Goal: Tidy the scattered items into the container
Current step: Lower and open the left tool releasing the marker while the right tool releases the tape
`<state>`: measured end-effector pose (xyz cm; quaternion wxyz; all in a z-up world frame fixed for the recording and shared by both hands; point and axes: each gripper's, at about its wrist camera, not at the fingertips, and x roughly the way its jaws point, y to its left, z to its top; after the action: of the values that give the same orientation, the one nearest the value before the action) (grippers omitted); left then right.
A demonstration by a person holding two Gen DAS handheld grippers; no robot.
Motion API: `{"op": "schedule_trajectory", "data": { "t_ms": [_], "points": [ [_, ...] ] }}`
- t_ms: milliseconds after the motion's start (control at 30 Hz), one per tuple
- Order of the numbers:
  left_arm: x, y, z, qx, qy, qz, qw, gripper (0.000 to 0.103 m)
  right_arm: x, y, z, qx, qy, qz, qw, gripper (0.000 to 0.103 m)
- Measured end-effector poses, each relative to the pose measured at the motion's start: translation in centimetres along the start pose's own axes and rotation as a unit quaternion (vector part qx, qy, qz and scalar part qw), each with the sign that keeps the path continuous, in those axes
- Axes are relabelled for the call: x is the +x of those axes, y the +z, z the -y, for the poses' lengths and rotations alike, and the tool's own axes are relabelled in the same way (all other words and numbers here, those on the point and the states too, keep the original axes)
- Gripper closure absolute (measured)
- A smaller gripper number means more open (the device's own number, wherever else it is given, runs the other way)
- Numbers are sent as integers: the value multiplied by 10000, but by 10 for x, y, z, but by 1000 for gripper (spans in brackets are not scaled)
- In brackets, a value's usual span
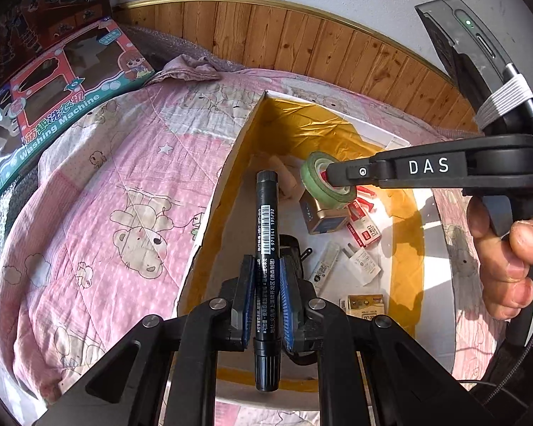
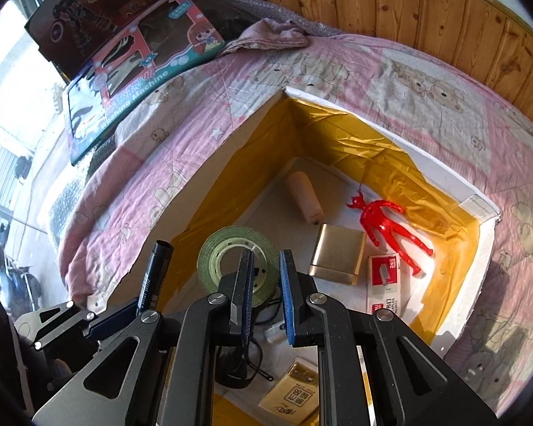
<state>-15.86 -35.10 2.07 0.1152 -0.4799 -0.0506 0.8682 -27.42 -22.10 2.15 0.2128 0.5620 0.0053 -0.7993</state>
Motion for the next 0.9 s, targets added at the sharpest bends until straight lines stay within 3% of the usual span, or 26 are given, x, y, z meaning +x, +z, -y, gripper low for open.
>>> {"op": "schedule_trajectory", "data": {
  "t_ms": [267, 300, 367, 433, 733, 900],
  "points": [
    [8, 2, -6, -62, 66, -70, 9999, 88, 25, 14, 4, -17, -83, -70, 9999, 84],
    [8, 2, -7, -90, 90, -94, 9999, 81, 27, 14, 6, 8, -35, -58, 10000, 83],
    [7, 1, -12, -278, 156, -96, 9994, 64, 27, 13, 11, 148, 34, -25, 9999, 68],
    [1, 0, -18, -456, 45, -40, 9989, 63, 22, 10, 13, 175, 94, 26, 9998, 68],
    [-45, -12, -14, -472, 65, 272, 9985, 63, -51, -34, -1, -523, -223, 490, 9972, 68],
    [-63, -23, 9, -397, -44, 294, 9988, 63, -97, -79, -14, -1166, -609, 701, 9888, 56]
  ]
}}
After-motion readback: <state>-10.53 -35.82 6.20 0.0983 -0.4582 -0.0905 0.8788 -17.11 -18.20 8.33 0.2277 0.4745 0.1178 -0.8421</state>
